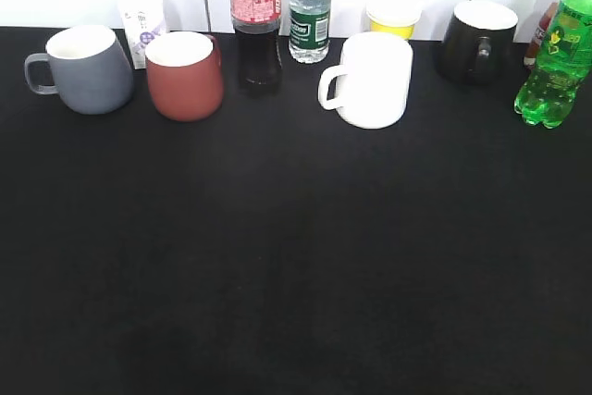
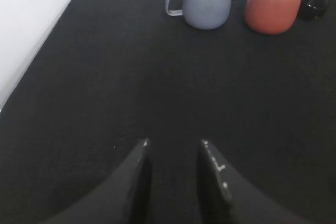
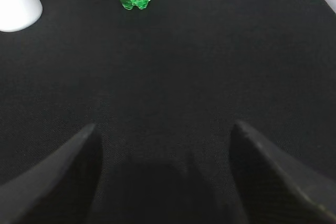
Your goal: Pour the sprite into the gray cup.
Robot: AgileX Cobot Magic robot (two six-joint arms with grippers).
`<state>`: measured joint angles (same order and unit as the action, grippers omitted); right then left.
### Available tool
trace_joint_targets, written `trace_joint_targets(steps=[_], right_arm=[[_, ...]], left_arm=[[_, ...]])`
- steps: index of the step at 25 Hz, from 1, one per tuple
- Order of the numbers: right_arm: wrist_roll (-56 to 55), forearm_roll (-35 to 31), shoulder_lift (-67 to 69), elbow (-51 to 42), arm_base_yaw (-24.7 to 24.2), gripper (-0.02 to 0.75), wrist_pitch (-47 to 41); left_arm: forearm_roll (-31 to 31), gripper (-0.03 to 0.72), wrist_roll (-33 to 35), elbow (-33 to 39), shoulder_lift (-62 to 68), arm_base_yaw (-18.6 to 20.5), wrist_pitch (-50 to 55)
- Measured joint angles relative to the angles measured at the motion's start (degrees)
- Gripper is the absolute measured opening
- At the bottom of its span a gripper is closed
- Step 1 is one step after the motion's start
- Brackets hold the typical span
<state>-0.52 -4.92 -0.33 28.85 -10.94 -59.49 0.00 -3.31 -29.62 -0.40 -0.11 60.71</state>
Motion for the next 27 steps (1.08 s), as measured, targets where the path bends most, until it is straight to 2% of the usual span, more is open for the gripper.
trace_joint_targets(steps=[27], right_arm=[[-0.27,0.00,0.00,0.00,0.00,0.574,0.00]], left_arm=[[0.00,0.228,0.00,0.00,0.00,0.00,0.00]])
